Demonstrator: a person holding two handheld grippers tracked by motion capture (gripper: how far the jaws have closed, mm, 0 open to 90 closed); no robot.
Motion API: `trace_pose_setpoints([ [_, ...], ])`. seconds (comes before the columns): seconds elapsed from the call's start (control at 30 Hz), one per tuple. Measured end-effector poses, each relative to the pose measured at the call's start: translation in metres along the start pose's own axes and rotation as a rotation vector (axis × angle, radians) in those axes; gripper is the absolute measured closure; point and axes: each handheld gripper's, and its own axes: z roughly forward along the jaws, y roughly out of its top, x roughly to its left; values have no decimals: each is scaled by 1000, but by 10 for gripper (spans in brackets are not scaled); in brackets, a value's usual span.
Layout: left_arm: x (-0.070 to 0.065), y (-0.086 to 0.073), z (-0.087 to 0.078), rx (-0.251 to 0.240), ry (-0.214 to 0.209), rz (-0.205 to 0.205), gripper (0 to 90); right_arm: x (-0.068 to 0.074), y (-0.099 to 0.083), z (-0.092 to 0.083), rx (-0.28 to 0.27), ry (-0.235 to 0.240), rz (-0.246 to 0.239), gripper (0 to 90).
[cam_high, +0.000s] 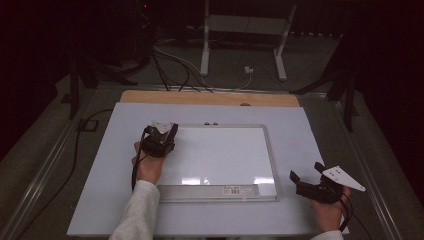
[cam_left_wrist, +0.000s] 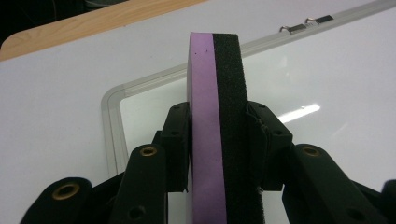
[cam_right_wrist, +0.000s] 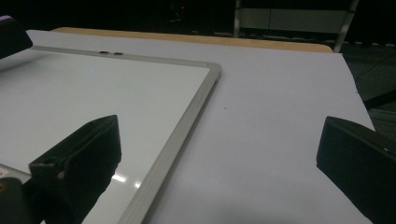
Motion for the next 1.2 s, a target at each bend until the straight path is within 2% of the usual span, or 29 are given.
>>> trace_pose_setpoints([
  [0.3, 10, -1, 6, 10, 33, -74, 643, 0, 0, 0, 0, 0, 0, 3],
  [0.4, 15, -1, 8, 12, 55, -110, 643, 0, 0, 0, 0, -1, 1, 3],
  [0.67, 32, -4, 8, 7, 77, -200, 644, -2, 0, 0, 0, 0, 2, 3],
  [0.8, 37, -6, 9, 11, 79, -223, 643, -1, 0, 1, 1, 2, 1, 3],
  [1.2, 36, -8, 21, 38, 92, -239, 643, -1, 0, 0, -1, 0, 2, 3],
])
